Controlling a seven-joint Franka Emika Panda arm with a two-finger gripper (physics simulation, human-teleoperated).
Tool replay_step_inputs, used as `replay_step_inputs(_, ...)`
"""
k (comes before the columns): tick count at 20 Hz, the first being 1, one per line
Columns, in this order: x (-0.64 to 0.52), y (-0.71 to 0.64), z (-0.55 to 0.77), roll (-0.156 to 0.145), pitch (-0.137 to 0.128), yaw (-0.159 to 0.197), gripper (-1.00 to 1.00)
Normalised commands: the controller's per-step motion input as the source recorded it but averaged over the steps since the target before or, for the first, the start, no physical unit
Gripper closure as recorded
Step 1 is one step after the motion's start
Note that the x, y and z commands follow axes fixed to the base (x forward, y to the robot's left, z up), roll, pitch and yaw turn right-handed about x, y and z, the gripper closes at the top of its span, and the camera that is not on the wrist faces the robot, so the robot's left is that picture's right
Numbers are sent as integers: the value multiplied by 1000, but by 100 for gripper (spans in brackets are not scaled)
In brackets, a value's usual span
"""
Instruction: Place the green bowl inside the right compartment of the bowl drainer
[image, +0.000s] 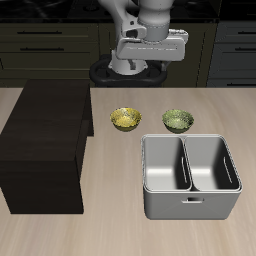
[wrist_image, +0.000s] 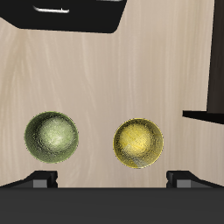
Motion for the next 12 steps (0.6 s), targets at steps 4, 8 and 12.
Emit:
replay_step_inputs(4,-44,297,-27,33,8,11,-100)
replay_step_inputs(8,-57,409,-9,26,8,10,-100)
replay_step_inputs(12,-45,374,3,22,-6,11,-100)
